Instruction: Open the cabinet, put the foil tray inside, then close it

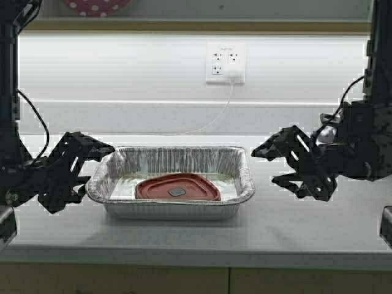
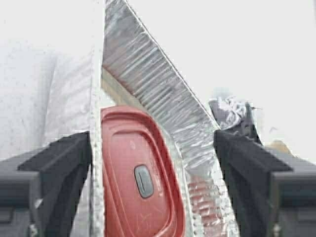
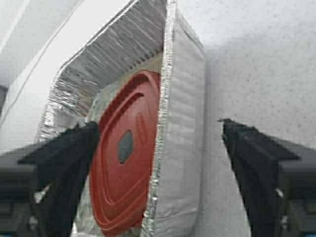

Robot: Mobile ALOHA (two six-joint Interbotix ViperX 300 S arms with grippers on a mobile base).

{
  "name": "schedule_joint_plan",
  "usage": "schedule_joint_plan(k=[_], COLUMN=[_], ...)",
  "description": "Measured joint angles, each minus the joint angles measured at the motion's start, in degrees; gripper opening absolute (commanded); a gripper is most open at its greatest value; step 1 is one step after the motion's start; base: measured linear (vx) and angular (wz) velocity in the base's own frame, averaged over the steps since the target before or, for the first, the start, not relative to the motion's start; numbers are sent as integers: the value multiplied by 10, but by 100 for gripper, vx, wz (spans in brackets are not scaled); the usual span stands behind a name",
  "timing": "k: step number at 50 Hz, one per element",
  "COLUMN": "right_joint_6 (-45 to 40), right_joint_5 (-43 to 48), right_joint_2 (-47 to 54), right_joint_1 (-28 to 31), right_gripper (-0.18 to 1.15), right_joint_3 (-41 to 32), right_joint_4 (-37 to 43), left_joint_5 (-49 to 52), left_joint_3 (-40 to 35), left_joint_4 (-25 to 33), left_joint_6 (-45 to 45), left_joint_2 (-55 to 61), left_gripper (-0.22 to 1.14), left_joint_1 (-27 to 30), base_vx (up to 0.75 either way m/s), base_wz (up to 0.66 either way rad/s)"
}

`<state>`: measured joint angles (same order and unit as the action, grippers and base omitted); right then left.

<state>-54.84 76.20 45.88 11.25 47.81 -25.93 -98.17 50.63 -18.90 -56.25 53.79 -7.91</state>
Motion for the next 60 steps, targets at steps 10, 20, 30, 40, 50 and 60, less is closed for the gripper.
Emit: schedule_joint_plan(k=[10, 20, 30, 40, 50, 60], right_joint_6=[-37, -69, -88, -90, -91, -101], right_joint_5=[0, 0, 0, 0, 0, 0], right_joint_2=[21, 54, 80, 82, 82, 82], right_joint_1=[0, 1, 1, 1, 2, 1], right_gripper=[104, 104, 104, 104, 102, 53], right_joint_3=[-42, -82, -112, -116, -116, -117], right_joint_4=[-24, -38, -47, -48, -49, -51], left_joint_5=[0, 0, 2, 24, 60, 73], left_joint_3=[-19, -36, -38, -64, -85, -97], left_joint_4=[2, 6, 44, 54, 20, -11], left_joint_6=[-4, -26, -33, -36, -61, -86], left_joint_2=[0, 0, 9, 18, 19, 19], left_gripper=[102, 102, 102, 101, 98, 63], left_joint_1=[0, 0, 9, 22, 20, 20], base_vx=[3, 0, 0, 0, 0, 0], base_wz=[1, 0, 0, 0, 0, 0])
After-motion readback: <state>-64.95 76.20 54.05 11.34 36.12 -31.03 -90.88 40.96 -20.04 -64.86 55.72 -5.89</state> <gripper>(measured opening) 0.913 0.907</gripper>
